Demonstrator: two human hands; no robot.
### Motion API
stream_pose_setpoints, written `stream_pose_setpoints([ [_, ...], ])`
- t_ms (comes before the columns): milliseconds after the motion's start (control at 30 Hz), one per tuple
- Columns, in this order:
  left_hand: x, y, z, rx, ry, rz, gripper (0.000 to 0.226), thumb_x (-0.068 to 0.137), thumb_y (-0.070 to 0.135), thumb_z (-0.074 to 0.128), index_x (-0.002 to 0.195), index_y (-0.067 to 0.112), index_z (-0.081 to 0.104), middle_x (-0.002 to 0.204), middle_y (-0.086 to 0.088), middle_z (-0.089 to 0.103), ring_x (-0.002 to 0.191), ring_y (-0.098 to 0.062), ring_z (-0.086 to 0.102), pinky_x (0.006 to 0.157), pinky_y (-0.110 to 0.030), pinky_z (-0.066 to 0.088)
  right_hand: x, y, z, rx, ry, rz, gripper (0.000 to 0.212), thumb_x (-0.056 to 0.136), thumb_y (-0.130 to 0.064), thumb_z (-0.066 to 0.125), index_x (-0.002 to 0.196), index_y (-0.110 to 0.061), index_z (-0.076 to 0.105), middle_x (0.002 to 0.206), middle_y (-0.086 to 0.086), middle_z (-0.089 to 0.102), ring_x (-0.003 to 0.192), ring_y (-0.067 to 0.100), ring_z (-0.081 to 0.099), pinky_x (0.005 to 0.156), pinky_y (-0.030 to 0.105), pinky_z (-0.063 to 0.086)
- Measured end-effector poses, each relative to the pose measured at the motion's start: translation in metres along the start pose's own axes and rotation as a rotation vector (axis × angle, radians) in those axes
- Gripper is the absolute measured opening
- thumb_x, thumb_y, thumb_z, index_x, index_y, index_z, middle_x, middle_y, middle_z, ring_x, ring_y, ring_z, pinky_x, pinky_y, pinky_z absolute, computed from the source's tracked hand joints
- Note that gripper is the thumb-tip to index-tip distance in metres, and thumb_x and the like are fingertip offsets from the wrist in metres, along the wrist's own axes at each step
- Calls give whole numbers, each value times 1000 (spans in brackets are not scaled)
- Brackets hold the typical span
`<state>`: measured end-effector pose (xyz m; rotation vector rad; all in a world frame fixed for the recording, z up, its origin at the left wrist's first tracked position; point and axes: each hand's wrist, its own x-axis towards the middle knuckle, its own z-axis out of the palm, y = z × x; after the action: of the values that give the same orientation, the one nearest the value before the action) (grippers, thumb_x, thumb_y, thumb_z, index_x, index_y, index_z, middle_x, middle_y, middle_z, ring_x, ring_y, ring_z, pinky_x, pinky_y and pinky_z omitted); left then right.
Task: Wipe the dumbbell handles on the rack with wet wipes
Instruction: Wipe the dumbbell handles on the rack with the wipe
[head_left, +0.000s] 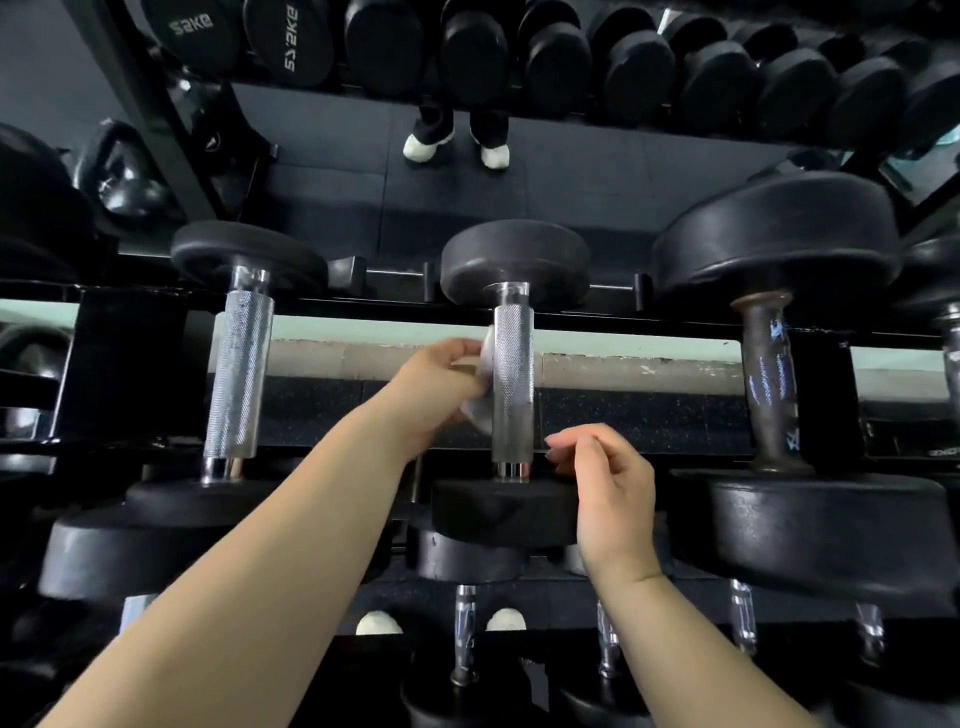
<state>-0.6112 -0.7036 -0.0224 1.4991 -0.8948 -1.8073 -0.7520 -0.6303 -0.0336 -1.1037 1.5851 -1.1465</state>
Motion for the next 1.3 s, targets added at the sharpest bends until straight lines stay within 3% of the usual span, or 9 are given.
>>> stream_pose_setpoints([
  [133,-25,-20,3,488,-54,15,29,82,-4,56,101,17,61,87,-3,67,80,-19,63,80,-31,52,0,0,0,0,9,-13,23,70,-16,40,59,-20,60,59,-16,61,62,-1,54,59,8,40],
  [233,-19,-17,3,164,-36,-50,26,86,-7,50,89,15,64,71,2,69,64,-12,63,67,-24,53,0,0,0,7,4,-11,23,69,-16,40,58,-21,59,59,-16,62,62,-2,54,59,8,40],
  [367,7,4,2,-193,64,-38,22,88,-9,43,103,-1,57,75,-10,59,44,-7,57,42,-16,45,-1,0,0,18,0,-6,24,71,-18,39,59,-21,60,58,-17,61,62,-4,54,59,7,40],
  [533,-8,-10,-2,87,75,-8,25,86,-7,49,105,4,61,79,-4,64,67,-14,61,74,-27,50,-2,-3,0,17,10,-17,24,70,-17,39,59,-21,59,61,-10,58,62,-4,54,59,6,39],
  [633,-25,-27,-5,138,30,-35,31,86,-10,46,109,4,61,87,-7,65,74,-16,58,74,-25,47,-2,-3,1,31,18,-18,23,69,-16,38,58,-21,59,58,-11,58,62,-4,54,59,6,39],
  [833,-5,19,8,291,439,430,28,86,-2,53,100,17,67,87,11,57,81,-3,53,68,0,39,-4,-4,-2,27,-23,9,34,88,-2,42,63,-17,59,66,-3,57,63,-3,53,59,8,41],
  [967,-3,12,15,583,342,545,21,83,5,62,101,9,70,88,5,50,82,-9,47,70,2,32,-4,-6,0,34,-19,-7,26,82,-12,43,63,-18,59,66,-4,58,63,-4,53,60,7,41],
  [1133,-23,-10,12,774,131,644,21,82,2,62,98,10,71,82,21,47,74,6,48,70,1,35,-2,-5,0,39,-4,10,23,71,-19,39,60,-22,59,64,-7,59,62,-3,53,59,9,41],
  [1300,-3,14,18,737,319,599,20,85,8,60,101,8,70,90,5,52,82,-10,49,68,-3,33,-4,-6,-2,50,-36,0,23,73,-20,39,62,-19,58,64,-5,56,63,-4,52,58,9,41],
])
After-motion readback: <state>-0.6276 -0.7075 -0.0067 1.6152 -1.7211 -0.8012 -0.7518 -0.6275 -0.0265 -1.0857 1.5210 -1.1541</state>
